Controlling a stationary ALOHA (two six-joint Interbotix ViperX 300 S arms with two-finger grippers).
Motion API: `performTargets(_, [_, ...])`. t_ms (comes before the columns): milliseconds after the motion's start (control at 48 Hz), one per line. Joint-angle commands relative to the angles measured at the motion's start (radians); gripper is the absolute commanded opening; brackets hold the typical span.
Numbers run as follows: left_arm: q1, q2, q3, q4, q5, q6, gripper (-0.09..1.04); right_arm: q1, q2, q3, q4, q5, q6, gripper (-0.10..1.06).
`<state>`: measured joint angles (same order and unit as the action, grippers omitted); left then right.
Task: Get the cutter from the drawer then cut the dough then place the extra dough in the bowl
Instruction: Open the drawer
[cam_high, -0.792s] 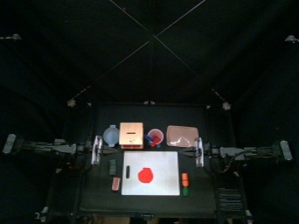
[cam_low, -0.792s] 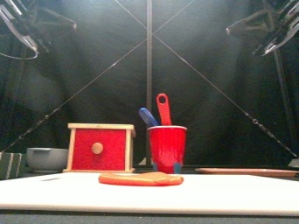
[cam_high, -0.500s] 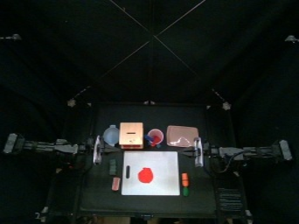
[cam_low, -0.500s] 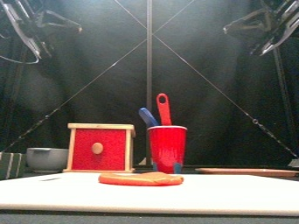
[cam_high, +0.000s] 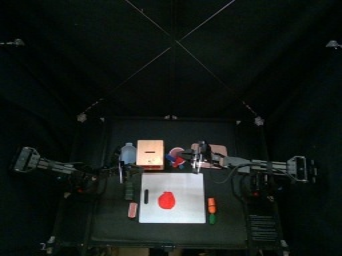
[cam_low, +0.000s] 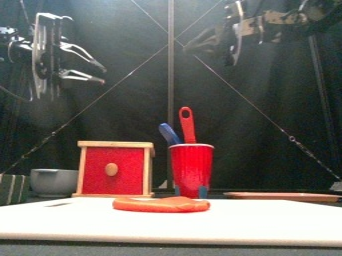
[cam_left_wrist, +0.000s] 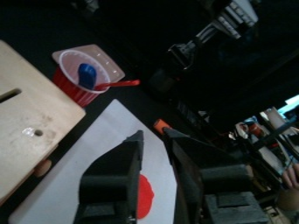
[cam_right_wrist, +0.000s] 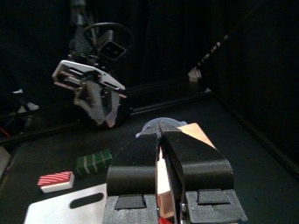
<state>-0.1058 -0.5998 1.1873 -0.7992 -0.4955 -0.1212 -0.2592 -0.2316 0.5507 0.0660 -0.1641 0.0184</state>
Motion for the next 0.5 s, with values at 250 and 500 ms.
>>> performTargets(250, [-0.012,0.144,-0.058,-0.241,-0.009,0.0,0.79,-0.08,0.319,-0.408,-0.017,0.393,-0.012,0.03])
performTargets(500, [-0.046,0.242,-0.066,-0.459,-0.005,-0.012,0.8,-0.089,0.528,-0.647,-0.052,0.607,-0.02,0.03])
